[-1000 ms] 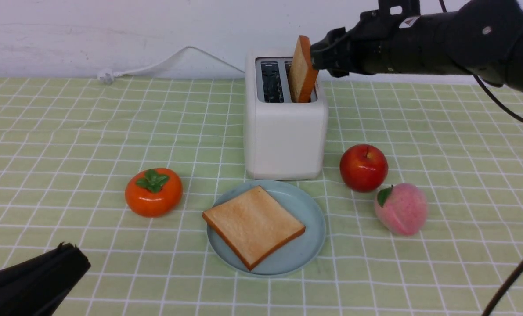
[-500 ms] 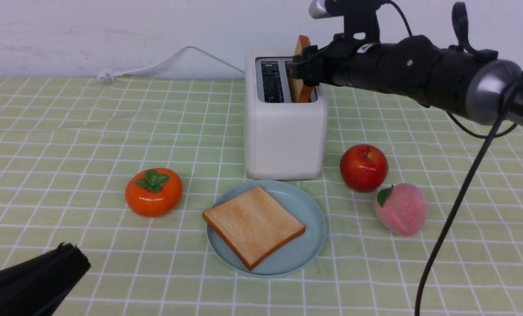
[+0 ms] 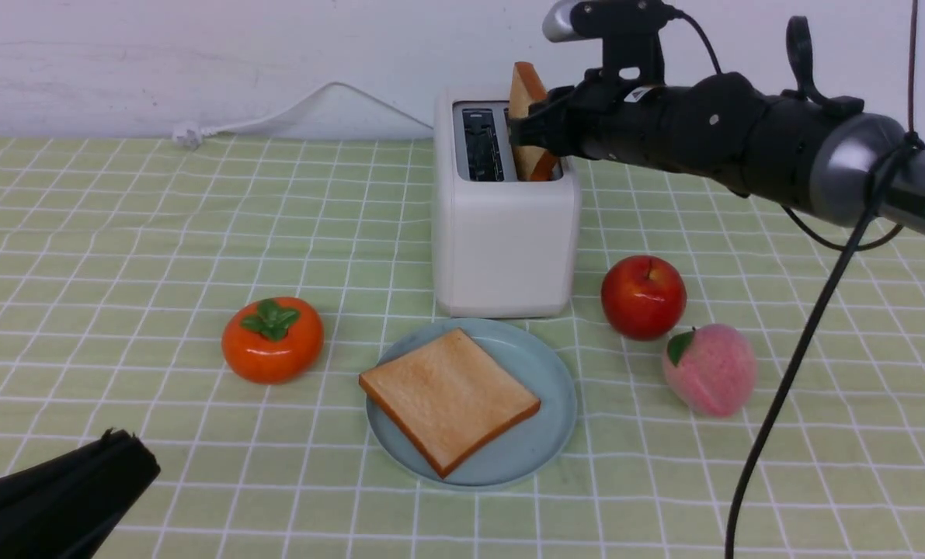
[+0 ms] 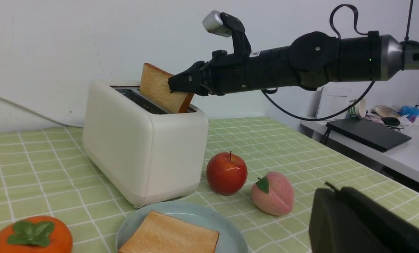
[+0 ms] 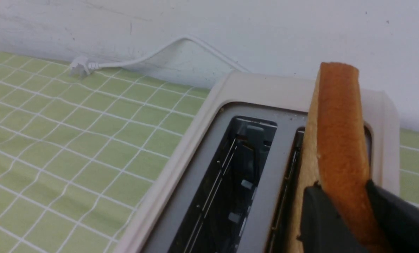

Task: Take toasted bread from bread machine on green coffee tablecloth place on plate.
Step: 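Grasp the toast slice in the toaster and pull it up out of the slot with the right gripper, then place the held slice of bread on top of the slice on the plate with the right gripper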

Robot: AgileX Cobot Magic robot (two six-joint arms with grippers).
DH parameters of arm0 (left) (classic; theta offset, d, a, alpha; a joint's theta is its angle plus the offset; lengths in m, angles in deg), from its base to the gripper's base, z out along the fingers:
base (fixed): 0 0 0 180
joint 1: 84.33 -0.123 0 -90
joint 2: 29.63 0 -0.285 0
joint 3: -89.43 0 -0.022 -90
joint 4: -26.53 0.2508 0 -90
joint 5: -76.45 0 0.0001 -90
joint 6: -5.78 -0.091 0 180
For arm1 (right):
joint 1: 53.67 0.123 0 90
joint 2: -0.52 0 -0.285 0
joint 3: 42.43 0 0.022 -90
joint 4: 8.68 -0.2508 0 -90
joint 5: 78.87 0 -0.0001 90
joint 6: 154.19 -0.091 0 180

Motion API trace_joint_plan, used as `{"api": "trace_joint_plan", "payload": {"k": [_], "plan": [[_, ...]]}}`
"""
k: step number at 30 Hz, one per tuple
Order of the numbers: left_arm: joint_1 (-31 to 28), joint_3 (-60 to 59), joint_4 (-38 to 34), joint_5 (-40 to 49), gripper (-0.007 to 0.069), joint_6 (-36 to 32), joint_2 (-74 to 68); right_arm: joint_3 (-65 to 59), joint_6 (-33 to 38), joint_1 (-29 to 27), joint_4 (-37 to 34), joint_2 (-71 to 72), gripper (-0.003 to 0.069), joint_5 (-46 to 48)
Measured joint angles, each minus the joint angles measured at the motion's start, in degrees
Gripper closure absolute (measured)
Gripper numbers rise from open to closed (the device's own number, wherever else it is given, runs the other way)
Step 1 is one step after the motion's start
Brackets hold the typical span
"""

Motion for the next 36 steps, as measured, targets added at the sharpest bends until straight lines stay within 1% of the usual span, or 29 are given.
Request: {"api": "trace_joint_plan", "payload": {"k": [8,12,14,15,16,18,19,20,21,24,26,27,30,35,36], "plan": [[0.0,0.0,0.0,0.0,0.0637,0.0,0.0,-0.1,0.0,0.0,0.1,2.8,0.0519,0.3],[0.0,0.0,0.0,0.0,0.0637,0.0,0.0,-0.1,0.0,0.0,0.1,9.0,0.0521,1.0],[0.0,0.0,0.0,0.0,0.0637,0.0,0.0,-0.1,0.0,0.0,0.1,14.9,0.0522,6.8],[0.0,0.0,0.0,0.0,0.0637,0.0,0.0,-0.1,0.0,0.0,0.1,15.4,0.0522,7.5],[0.0,0.0,0.0,0.0,0.0637,0.0,0.0,-0.1,0.0,0.0,0.6,19.4,0.0522,14.6],[0.0,0.0,0.0,0.0,0.0637,0.0,0.0,0.1,-0.3,0.0,1.1,23.1,0.0522,25.3],[0.0,0.0,0.0,0.0,0.0637,0.0,0.0,0.1,-0.3,0.0,1.1,23.3,0.0522,26.3],[0.0,0.0,0.0,0.0,0.0637,0.0,0.0,0.2,-0.7,0.0,1.1,24.1,0.0522,29.4],[0.0,0.0,0.0,0.1,0.0637,0.0,0.0,0.2,-2.3,0.0,0.6,24.8,0.0522,36.4],[0.0,0.0,0.0,0.4,0.0637,0.0,0.0,-3.0,-4.3,0.1,-2.3,24.6,0.0522,47.2],[0.0,0.0,0.0,1.0,0.0637,0.0,0.0,-6.6,-4.3,0.1,-5.7,23.5,0.0522,50.6],[0.0,0.0,0.0,1.3,0.0637,0.0,0.0,-8.1,-3.8,0.1,-7.1,22.9,0.0522,51.1],[0.0,0.0,0.0,1.9,0.0637,0.0,0.0,-12.7,1.7,0.1,-15.6,20.2,0.0523,50.8],[0.0,0.0,0.0,2.4,0.0637,0.0,0.0,-14.2,7.6,0.1,-25.8,15.2,0.0524,49.1],[0.0,0.0,0.0,2.5,0.0637,0.0,0.0,-14.2,8.1,0.1,-26.2,14.9,0.0524,49.0]]}}
